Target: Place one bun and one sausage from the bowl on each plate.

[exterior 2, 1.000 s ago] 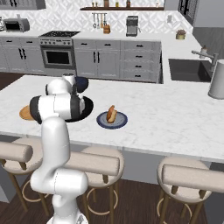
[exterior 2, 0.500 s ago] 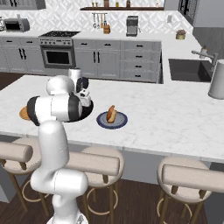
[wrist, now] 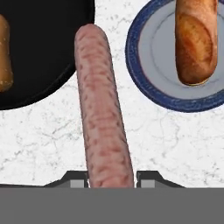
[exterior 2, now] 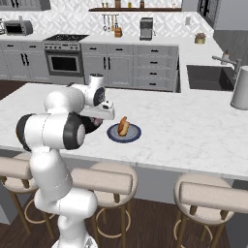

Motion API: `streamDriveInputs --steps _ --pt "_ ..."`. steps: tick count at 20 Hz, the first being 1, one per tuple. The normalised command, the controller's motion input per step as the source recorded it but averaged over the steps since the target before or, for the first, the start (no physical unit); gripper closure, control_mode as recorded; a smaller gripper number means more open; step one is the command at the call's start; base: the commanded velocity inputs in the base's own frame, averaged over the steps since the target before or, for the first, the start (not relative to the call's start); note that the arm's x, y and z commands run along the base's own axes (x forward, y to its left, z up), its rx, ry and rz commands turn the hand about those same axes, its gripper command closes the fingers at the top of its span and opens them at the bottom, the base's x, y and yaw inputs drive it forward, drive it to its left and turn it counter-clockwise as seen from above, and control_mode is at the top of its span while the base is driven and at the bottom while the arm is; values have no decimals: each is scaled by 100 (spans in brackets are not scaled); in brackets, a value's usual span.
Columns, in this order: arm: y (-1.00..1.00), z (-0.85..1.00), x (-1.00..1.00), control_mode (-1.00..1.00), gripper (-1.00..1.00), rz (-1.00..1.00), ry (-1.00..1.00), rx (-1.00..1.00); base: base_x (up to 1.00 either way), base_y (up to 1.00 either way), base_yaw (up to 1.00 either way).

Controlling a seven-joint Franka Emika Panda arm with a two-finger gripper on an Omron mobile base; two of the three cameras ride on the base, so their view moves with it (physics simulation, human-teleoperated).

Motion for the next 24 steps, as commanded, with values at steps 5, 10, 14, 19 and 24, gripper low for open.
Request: streamDriveInputs --steps 5,10,14,19,24 --pt "-96 1 -28 -100 100 0 -13 3 0 0 0" --pt "-61 8 13 -100 100 0 -3 4 0 0 0" --pt "-39 1 57 -100 100 0 11 4 0 0 0" --pt "-50 0 43 -100 100 0 10 0 0 0 0" --pt "-14 -12 59 -100 100 0 5 0 0 0 0"
